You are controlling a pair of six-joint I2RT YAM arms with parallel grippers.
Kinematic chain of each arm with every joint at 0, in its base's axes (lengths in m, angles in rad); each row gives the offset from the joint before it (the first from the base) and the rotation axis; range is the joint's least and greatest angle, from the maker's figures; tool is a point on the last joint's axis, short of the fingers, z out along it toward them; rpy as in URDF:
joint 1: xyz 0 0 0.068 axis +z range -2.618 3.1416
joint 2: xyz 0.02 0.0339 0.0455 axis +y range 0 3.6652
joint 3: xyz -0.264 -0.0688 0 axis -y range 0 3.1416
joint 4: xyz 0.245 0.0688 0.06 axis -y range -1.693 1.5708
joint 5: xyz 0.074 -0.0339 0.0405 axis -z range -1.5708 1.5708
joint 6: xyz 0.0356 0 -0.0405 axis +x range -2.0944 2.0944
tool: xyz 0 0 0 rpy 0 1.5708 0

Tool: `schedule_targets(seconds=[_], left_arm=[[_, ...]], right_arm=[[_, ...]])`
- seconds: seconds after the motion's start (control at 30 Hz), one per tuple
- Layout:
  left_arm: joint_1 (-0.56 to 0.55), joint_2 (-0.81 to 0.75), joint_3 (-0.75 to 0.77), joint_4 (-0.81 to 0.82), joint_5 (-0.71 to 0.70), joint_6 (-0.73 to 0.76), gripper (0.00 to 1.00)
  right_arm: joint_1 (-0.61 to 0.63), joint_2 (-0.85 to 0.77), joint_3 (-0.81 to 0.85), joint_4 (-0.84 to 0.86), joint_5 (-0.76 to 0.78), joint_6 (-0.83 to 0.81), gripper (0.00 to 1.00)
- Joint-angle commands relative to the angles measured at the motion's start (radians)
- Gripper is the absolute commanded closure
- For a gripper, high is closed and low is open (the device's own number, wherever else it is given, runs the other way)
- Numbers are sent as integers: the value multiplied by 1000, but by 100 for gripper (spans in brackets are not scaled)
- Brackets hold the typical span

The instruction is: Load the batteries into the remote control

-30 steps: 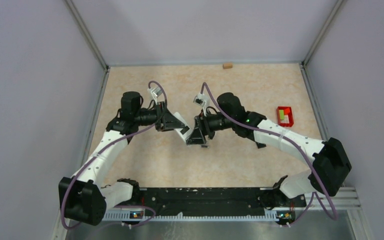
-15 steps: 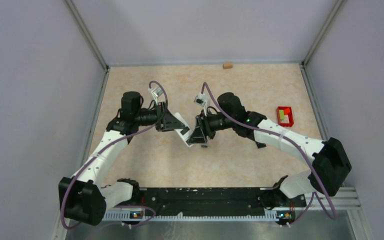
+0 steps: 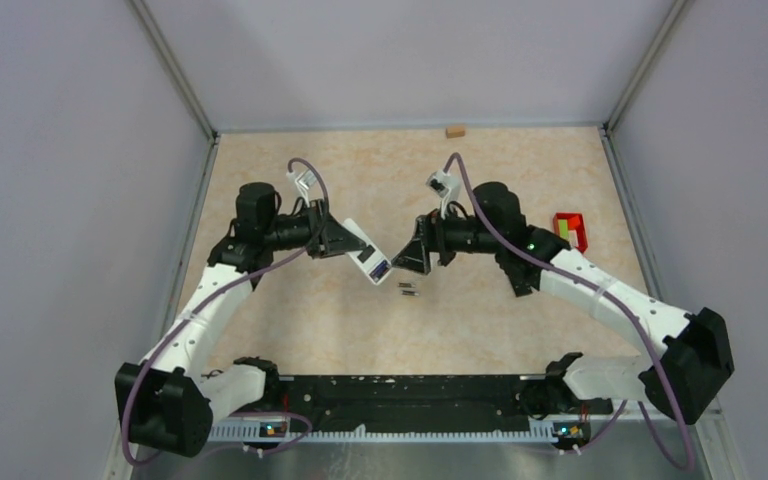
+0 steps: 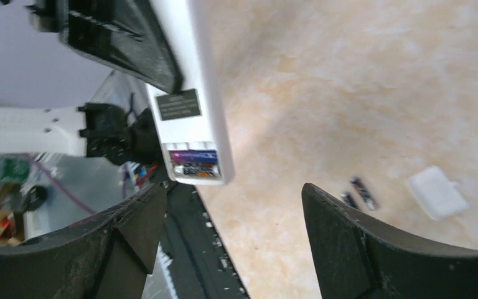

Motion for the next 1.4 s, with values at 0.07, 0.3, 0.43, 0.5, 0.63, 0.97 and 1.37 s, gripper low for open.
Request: schedule_targets(seconds=[0.07, 0.3, 0.43, 0.5, 0.63, 0.97, 1.37], left_arm=[[35, -63, 22, 29, -199, 64, 100], [39, -138, -7, -26, -502, 85, 100], [40, -157, -23, -27, -556, 71, 100], [42, -162, -24, -34, -570, 70, 100], [44, -185, -28, -53, -610, 75, 100], [50, -203, -38, -49, -647, 85, 100], [60, -203, -37, -57, -633, 88, 100]], right_arm=[[-24, 28, 27, -206, 376, -83, 38], [2, 223, 75, -288, 514, -320, 62], [29, 339, 135, -250, 480, -437, 60], [34, 392, 174, -243, 441, -464, 60], [38, 479, 218, -240, 457, -516, 59], [45, 578, 259, -289, 465, -577, 61], [47, 648, 308, -308, 510, -582, 72]])
